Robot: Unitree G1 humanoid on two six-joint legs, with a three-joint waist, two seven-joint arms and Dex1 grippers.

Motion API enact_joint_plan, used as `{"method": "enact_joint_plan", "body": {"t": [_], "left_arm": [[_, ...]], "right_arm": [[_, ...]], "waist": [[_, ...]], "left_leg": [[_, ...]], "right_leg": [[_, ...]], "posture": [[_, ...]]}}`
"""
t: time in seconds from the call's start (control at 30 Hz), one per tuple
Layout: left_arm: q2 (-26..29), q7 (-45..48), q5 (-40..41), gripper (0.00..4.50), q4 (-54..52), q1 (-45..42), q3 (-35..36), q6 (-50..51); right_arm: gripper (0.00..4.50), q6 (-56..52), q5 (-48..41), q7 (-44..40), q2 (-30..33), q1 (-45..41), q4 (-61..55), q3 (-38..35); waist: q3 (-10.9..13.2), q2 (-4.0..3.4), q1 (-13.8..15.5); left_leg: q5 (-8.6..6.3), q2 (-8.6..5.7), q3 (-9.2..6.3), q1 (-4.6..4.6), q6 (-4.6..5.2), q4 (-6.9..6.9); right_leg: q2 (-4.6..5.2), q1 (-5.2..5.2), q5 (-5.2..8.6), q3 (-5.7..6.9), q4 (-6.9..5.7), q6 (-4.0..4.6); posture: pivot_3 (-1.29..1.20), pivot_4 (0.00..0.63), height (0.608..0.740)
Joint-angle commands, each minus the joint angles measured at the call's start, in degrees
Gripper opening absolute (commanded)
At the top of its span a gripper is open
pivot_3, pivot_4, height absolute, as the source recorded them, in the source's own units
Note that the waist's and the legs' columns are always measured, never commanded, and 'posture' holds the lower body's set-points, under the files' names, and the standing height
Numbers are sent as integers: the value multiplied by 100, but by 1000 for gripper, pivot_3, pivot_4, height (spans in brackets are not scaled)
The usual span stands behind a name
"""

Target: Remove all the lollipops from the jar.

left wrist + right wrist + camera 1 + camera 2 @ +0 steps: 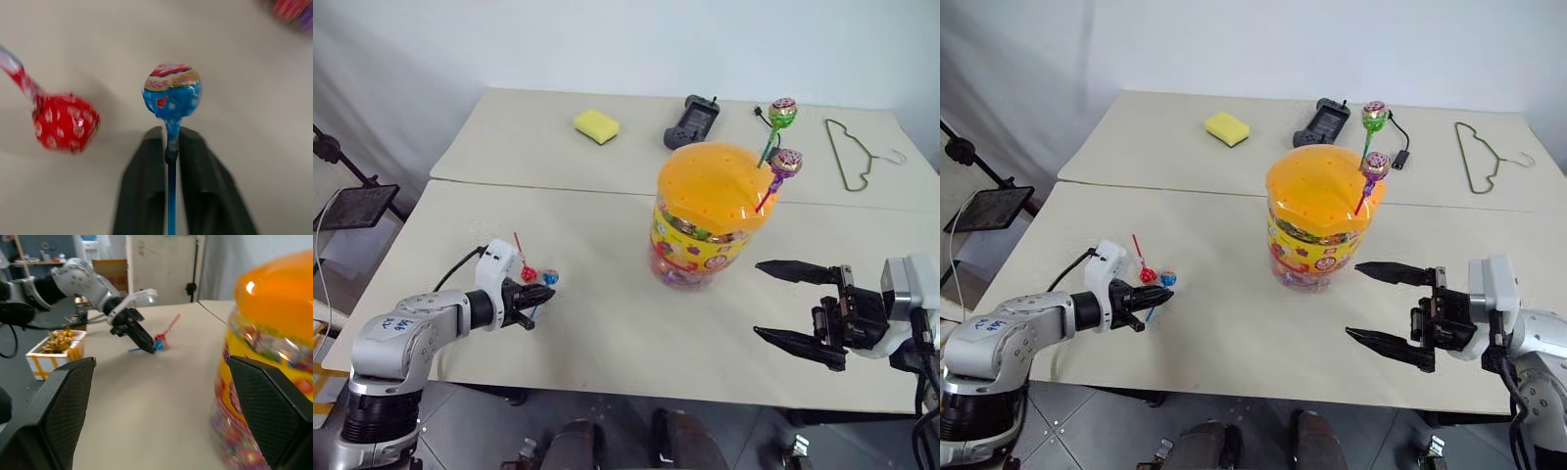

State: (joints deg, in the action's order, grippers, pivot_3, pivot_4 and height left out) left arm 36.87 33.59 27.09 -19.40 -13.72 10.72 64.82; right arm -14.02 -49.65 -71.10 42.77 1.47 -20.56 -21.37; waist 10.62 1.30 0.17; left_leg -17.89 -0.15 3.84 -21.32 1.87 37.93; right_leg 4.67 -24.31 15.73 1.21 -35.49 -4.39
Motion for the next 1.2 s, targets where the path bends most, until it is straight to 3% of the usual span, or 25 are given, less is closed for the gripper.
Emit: {"method": "enact_joint_plan", "body": {"t": [0.03,0.3,0.47,0.57,0.7,0.8,1.2], "left_arm": [[272,136,-178,1932,266,133,-45,-468],[647,2123,503,4207,1045,-196,475,-2527],[413,2676,1465,4207,1118,-694,1039,-2811],[-3,2797,2217,4207,713,-972,1295,-2991],[-349,2636,3008,4207,299,-1002,1171,-2636],[-455,2531,3090,4207,222,-1042,1044,-2666],[-836,2273,3260,4252,385,-1483,779,-2831]], "right_arm": [[4500,-29,-231,372,-180,-71,-44,-306],[4500,-220,-174,1600,-341,-609,-275,-363],[4500,-522,-94,2208,-327,-1053,-615,-4],[4500,-735,19,2597,-311,-1440,-759,259],[4500,-916,160,2932,-398,-1824,-816,550],[4500,-953,64,2971,-481,-1878,-813,530],[477,-887,-19,2717,-533,-1904,-428,276]], "waist": [[-2,-3,-22],[-3,-6,-37],[-3,-6,-35],[-2,-7,-39],[-2,-6,-38],[-2,-6,-36],[-2,-6,-34]], "left_leg": [[0,0,0,2,-1,0],[-2,4,3,-3,-12,-8],[1,6,-2,-17,-16,-10],[5,5,1,-20,-20,-8],[4,4,1,-21,-23,-3],[5,4,3,-22,-24,0],[9,4,5,-21,-9,6]], "right_leg": [[0,0,3,0,-4,5],[0,-13,9,1,-5,17],[0,-25,9,11,-3,16],[1,-24,7,12,-1,13],[0,-24,5,15,-3,9],[-4,-23,4,16,-4,7],[-13,-16,3,15,-6,5]], "posture": [[0,150,740],[0,150,740],[0,150,740],[0,150,740],[0,150,740],[0,150,740],[0,150,740]]}}
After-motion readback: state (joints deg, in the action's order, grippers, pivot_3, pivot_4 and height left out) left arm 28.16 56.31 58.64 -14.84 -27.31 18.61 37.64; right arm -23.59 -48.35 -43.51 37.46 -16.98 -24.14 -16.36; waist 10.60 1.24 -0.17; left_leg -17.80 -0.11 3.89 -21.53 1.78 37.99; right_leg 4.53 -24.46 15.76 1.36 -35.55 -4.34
